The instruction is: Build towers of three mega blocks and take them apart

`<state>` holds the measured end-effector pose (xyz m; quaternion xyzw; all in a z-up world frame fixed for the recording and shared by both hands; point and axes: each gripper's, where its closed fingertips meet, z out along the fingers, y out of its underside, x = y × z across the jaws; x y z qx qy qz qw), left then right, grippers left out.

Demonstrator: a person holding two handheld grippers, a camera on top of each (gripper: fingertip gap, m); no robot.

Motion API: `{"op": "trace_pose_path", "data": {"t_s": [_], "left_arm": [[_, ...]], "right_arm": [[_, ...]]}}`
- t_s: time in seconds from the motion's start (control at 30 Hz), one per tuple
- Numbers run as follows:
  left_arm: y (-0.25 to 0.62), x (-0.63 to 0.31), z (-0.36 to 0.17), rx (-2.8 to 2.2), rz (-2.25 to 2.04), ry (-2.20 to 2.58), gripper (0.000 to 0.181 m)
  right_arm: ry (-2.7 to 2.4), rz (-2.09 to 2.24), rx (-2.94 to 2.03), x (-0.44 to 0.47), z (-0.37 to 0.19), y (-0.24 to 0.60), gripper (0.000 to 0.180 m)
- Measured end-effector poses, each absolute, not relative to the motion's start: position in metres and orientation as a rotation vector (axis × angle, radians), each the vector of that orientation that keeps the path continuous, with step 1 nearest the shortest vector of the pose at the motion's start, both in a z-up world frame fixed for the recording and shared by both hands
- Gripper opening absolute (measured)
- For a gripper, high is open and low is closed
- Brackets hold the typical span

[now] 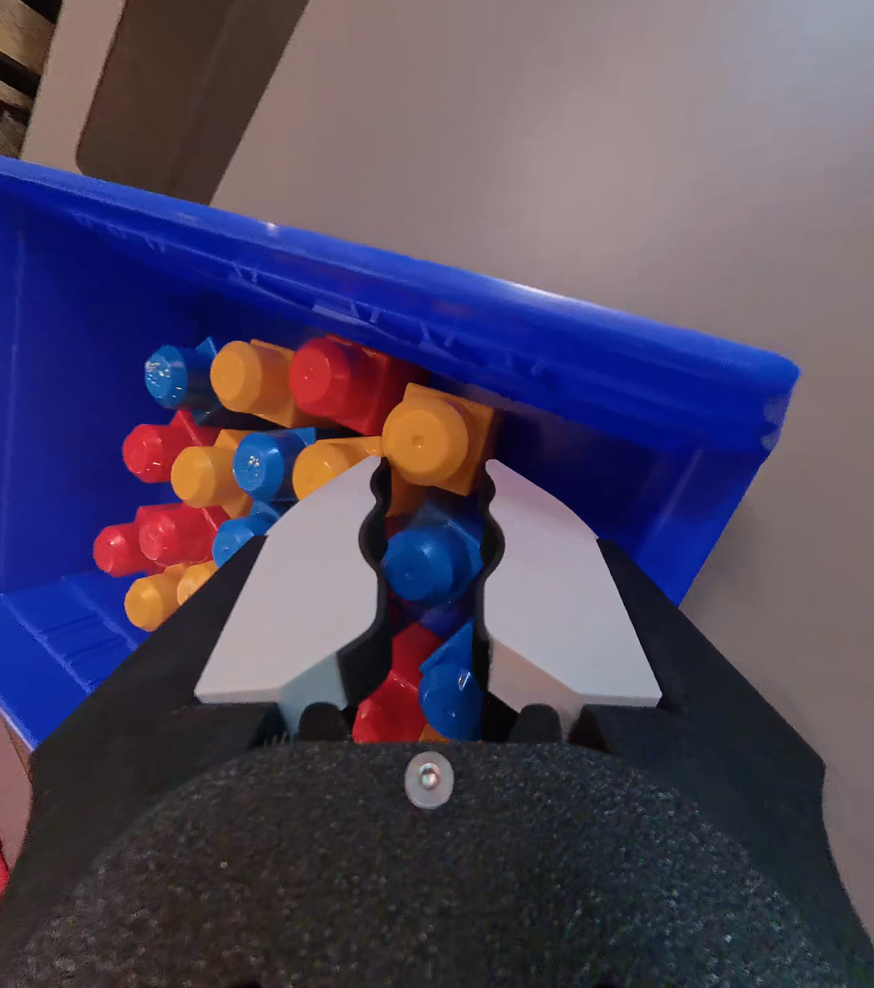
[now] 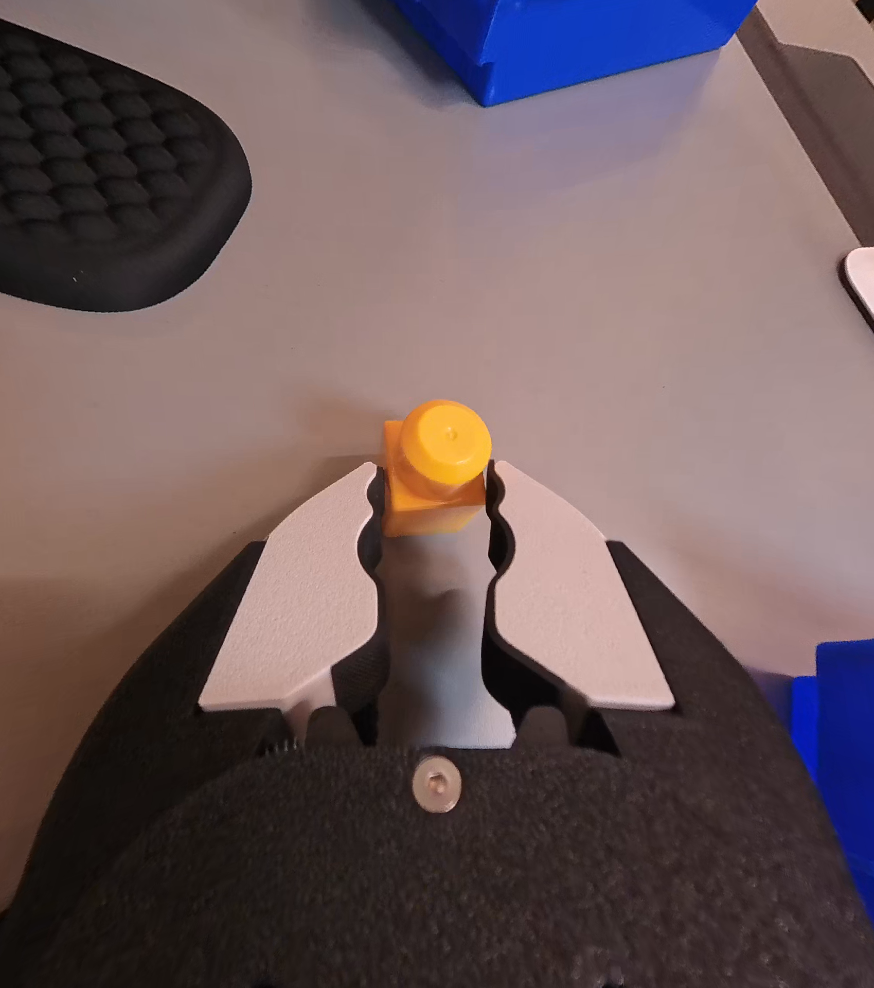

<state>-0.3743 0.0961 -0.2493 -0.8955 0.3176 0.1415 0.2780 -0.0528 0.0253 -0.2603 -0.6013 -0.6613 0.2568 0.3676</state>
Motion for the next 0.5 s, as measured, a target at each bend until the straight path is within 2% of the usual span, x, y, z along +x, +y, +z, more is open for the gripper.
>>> {"op": "trace_pose_path", "data": {"t_s": [0.07,0.17,0.23,0.37,0.5], "left_arm": [[0.095,-0.375,-0.238,-2.354,0.387,0.823,0.029],[0.088,-0.378,-0.212,-2.269,0.409,0.773,0.028],[0.080,-0.375,-0.185,-2.175,0.439,0.754,0.000],[0.061,-0.347,-0.144,-2.073,0.438,0.812,0.000],[0.068,-0.340,-0.141,-2.066,0.472,0.845,0.000]], "right_arm": [[-1.683,0.674,-1.556,-0.053,-0.259,0.026,0.038],[-1.635,0.710,-1.573,-0.053,-0.252,0.029,0.052],[-1.590,0.727,-1.570,-0.054,-0.243,0.032,0.062],[-1.517,0.754,-1.517,-0.058,-0.219,0.033,0.064],[-1.516,0.749,-1.493,-0.062,-0.215,0.028,0.064]]}}
